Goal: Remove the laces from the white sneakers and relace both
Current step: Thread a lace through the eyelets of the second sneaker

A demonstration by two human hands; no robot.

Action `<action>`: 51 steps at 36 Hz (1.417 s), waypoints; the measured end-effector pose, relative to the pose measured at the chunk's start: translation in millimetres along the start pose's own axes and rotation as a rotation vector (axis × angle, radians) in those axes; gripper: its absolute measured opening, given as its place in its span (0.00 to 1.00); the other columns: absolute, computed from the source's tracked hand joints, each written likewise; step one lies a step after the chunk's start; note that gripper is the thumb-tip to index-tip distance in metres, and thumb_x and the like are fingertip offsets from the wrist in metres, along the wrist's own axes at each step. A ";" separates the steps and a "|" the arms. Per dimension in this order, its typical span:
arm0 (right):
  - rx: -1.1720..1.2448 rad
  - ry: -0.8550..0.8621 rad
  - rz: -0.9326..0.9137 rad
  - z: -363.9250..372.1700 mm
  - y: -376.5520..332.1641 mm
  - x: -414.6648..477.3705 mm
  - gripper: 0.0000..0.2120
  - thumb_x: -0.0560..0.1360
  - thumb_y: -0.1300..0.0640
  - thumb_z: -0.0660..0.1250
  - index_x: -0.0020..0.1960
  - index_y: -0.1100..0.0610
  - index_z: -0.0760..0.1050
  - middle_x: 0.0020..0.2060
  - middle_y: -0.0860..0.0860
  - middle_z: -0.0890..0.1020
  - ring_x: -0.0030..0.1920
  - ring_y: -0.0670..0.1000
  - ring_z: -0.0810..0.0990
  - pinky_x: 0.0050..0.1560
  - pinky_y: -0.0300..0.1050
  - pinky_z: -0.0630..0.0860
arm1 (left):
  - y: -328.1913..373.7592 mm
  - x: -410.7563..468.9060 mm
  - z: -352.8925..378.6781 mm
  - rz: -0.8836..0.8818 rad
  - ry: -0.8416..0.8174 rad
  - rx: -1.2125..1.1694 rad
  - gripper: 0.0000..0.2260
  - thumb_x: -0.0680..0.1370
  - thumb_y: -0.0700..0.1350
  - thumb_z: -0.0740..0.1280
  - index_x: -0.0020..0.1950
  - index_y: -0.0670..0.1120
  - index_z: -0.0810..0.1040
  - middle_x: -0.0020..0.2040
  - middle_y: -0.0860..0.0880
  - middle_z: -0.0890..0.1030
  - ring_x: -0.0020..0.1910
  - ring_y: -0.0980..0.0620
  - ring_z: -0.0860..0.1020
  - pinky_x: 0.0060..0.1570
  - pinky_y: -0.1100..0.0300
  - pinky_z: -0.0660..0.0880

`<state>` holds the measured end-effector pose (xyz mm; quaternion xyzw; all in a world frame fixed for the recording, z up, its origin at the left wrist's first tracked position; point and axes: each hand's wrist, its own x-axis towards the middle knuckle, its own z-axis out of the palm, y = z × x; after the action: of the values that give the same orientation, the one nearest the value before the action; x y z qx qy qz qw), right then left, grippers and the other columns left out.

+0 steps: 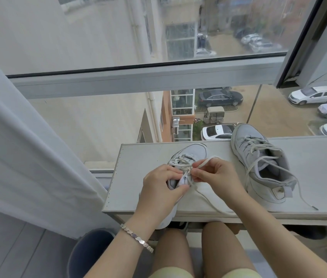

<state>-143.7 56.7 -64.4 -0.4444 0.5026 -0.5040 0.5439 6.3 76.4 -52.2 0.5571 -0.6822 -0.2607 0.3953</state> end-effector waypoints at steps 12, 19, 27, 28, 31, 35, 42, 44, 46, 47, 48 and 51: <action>0.040 -0.053 0.018 1.2 2.0 -0.8 0.10 0.69 0.76 0.67 0.35 0.63 0.76 0.30 0.51 0.80 0.29 0.45 0.80 0.34 0.36 0.78 | -3.0 0.1 -0.9 -0.028 -0.036 0.004 0.10 0.65 0.40 0.78 0.46 0.46 0.85 0.42 0.64 0.77 0.46 0.68 0.76 0.45 0.80 0.67; 0.055 -0.119 0.080 -3.7 1.2 2.1 0.09 0.69 0.76 0.66 0.37 0.64 0.77 0.30 0.52 0.81 0.29 0.47 0.81 0.34 0.37 0.79 | -1.9 -0.3 -2.1 -0.037 -0.048 0.003 0.10 0.66 0.40 0.77 0.46 0.47 0.85 0.43 0.64 0.77 0.47 0.66 0.76 0.45 0.78 0.68; 0.014 -0.190 0.205 -7.8 -9.0 5.5 0.06 0.70 0.72 0.68 0.42 0.63 0.77 0.28 0.53 0.81 0.28 0.46 0.80 0.33 0.36 0.78 | -1.8 0.3 -2.8 -0.061 -0.082 -0.011 0.11 0.66 0.39 0.77 0.47 0.45 0.85 0.45 0.62 0.78 0.48 0.63 0.76 0.47 0.77 0.69; 0.028 -0.185 0.252 -7.7 -10.0 6.0 0.06 0.70 0.72 0.68 0.42 0.63 0.76 0.27 0.53 0.81 0.28 0.46 0.80 0.32 0.36 0.78 | -1.5 0.3 -2.8 -0.063 -0.083 -0.013 0.11 0.66 0.39 0.77 0.47 0.45 0.85 0.45 0.62 0.78 0.48 0.63 0.76 0.47 0.77 0.69; 0.113 -0.134 0.417 -3.4 -9.9 5.1 0.05 0.70 0.71 0.69 0.42 0.63 0.76 0.28 0.53 0.80 0.27 0.46 0.80 0.30 0.35 0.78 | -1.3 0.0 -2.5 -0.060 -0.070 -0.008 0.11 0.65 0.39 0.77 0.47 0.45 0.85 0.44 0.62 0.78 0.48 0.63 0.76 0.47 0.77 0.69; 0.237 -0.021 0.459 4.9 -4.4 -0.5 0.04 0.70 0.69 0.70 0.39 0.64 0.77 0.26 0.52 0.81 0.27 0.45 0.80 0.29 0.34 0.77 | -1.8 0.4 -2.7 -0.057 -0.058 0.003 0.11 0.66 0.38 0.77 0.47 0.45 0.84 0.44 0.63 0.77 0.49 0.62 0.77 0.48 0.76 0.69; 0.178 0.110 0.294 17.2 3.3 -7.7 0.07 0.68 0.65 0.73 0.33 0.60 0.79 0.25 0.51 0.80 0.26 0.44 0.78 0.32 0.35 0.78 | -0.1 -0.2 -1.9 -0.054 -0.064 0.024 0.11 0.66 0.38 0.77 0.47 0.44 0.84 0.44 0.61 0.77 0.50 0.57 0.77 0.51 0.71 0.71; 0.176 0.106 0.277 17.1 2.3 -8.8 0.08 0.68 0.65 0.73 0.32 0.59 0.79 0.26 0.52 0.80 0.27 0.45 0.79 0.33 0.36 0.79 | 1.1 -0.2 -1.3 -0.050 -0.066 0.026 0.11 0.66 0.38 0.77 0.47 0.44 0.84 0.44 0.61 0.77 0.51 0.57 0.77 0.52 0.69 0.71; 0.168 0.128 0.222 18.4 3.5 -10.0 0.11 0.68 0.67 0.73 0.29 0.58 0.79 0.26 0.53 0.81 0.28 0.48 0.79 0.33 0.39 0.80 | 2.1 -0.2 -0.9 -0.049 -0.061 0.025 0.11 0.66 0.38 0.77 0.48 0.44 0.84 0.44 0.61 0.77 0.50 0.57 0.77 0.51 0.69 0.71; 0.147 0.153 0.174 20.1 5.7 -11.1 0.13 0.68 0.67 0.72 0.27 0.57 0.79 0.26 0.53 0.81 0.29 0.49 0.80 0.34 0.41 0.80 | 2.0 0.3 -0.9 -0.050 -0.056 0.025 0.11 0.66 0.38 0.77 0.48 0.44 0.84 0.44 0.61 0.77 0.50 0.57 0.77 0.51 0.70 0.71; 0.103 0.186 0.119 21.9 9.0 -13.0 0.13 0.69 0.66 0.72 0.27 0.56 0.79 0.27 0.53 0.81 0.30 0.50 0.80 0.35 0.43 0.80 | 1.8 0.5 -0.9 -0.052 -0.050 0.025 0.11 0.66 0.38 0.77 0.48 0.44 0.85 0.43 0.61 0.77 0.50 0.57 0.77 0.50 0.71 0.71; -0.074 0.265 -0.022 27.7 18.2 -20.7 0.08 0.70 0.61 0.72 0.32 0.57 0.81 0.30 0.52 0.82 0.36 0.54 0.82 0.43 0.50 0.80 | 2.0 0.0 -0.7 -0.049 -0.047 0.027 0.12 0.66 0.38 0.77 0.48 0.45 0.85 0.43 0.62 0.77 0.50 0.57 0.77 0.51 0.71 0.71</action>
<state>-114.0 78.4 -77.6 -0.3994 0.5833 -0.5454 0.4503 5.8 77.0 -50.2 0.5727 -0.6808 -0.2740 0.3653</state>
